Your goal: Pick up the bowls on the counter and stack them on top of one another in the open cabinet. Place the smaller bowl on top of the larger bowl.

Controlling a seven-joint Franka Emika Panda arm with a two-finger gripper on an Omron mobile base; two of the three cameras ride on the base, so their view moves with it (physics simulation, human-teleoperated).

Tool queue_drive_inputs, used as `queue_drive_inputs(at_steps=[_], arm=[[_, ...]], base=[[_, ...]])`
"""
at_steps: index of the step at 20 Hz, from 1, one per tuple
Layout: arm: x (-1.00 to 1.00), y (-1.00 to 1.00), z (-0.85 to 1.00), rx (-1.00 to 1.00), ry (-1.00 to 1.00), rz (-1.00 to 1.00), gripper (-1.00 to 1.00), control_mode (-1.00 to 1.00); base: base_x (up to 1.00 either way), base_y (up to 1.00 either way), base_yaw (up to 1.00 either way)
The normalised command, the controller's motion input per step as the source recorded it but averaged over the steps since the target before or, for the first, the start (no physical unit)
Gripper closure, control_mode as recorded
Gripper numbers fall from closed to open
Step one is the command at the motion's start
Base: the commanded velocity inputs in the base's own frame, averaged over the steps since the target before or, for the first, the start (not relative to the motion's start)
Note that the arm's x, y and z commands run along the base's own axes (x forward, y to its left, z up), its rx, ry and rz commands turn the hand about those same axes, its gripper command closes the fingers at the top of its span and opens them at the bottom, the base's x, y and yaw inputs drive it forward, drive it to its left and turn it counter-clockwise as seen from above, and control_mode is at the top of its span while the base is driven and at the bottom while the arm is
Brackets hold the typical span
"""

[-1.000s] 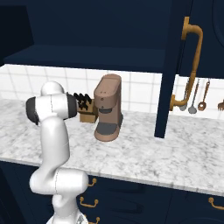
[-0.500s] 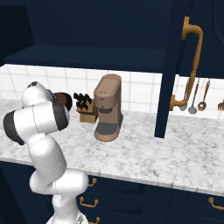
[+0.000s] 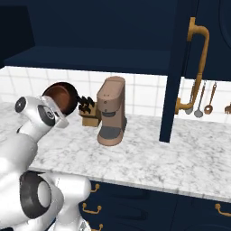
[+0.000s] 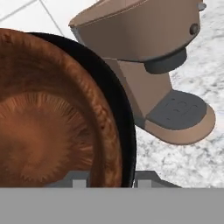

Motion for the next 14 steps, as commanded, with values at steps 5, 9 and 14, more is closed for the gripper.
queue_drive_inputs(at_steps=[5,9,14], arm=[[-0.92,-0.54,1.0,0.18,-0.23,-0.2,1.0,-1.0],[-0.61,-0.34,1.0,0.14,-0.26,-0.16,1.0,-1.0],[-0.21,-0.14,1.0,0.13,-0.18,-0.15,1.0,-1.0]], base=[[0.0,0.0,0.0],[0.0,0.0,0.0],[0.0,0.0,0.0]])
